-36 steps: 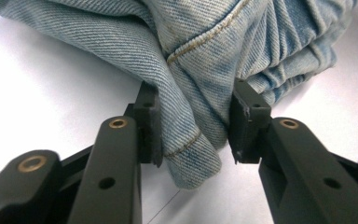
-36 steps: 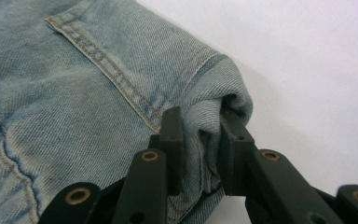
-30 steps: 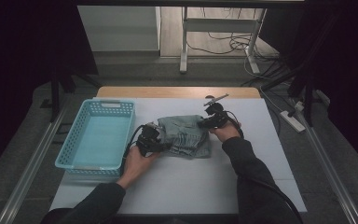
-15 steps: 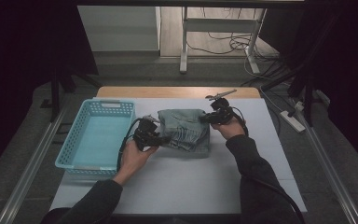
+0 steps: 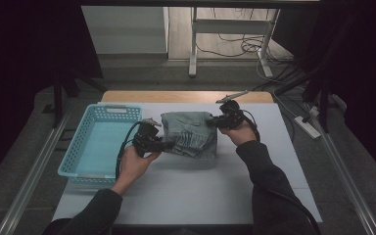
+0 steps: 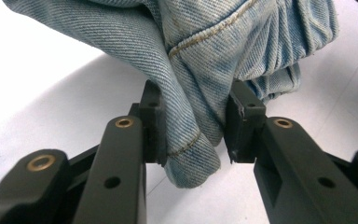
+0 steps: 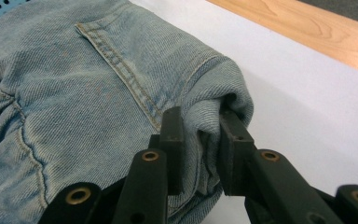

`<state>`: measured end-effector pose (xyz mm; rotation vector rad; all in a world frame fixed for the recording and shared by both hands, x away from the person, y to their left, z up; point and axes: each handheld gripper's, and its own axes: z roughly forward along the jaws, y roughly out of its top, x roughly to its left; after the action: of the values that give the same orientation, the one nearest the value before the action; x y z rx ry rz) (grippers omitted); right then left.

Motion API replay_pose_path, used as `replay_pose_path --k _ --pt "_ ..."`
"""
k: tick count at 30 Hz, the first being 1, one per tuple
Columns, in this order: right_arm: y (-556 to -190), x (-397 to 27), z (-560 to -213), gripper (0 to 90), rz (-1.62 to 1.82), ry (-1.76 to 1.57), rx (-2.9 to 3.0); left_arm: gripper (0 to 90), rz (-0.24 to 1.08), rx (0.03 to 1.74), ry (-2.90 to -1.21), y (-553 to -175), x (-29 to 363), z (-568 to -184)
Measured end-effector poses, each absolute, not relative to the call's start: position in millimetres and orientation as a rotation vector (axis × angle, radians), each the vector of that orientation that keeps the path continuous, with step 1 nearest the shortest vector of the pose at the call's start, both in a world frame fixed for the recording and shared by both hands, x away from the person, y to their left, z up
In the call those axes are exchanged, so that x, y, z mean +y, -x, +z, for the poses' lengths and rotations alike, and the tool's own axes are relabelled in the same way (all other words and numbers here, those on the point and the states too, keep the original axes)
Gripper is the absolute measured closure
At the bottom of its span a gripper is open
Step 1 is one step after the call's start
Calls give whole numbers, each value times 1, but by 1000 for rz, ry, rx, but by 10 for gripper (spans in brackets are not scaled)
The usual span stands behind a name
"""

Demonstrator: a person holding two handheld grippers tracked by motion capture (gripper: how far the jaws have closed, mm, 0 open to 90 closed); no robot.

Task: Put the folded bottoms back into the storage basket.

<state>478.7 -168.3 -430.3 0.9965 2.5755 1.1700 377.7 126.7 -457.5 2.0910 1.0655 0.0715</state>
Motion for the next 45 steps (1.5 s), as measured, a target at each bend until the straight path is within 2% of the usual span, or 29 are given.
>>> replay_pose_path --k 14,45 --pt "-470 -158 -418 750 1210 -943 2580 637 29 1071 -2098 -375 144 -444" --pt "-446 -121 -401 749 1315 -840 2600 639 58 1053 -2066 -347 195 -417"
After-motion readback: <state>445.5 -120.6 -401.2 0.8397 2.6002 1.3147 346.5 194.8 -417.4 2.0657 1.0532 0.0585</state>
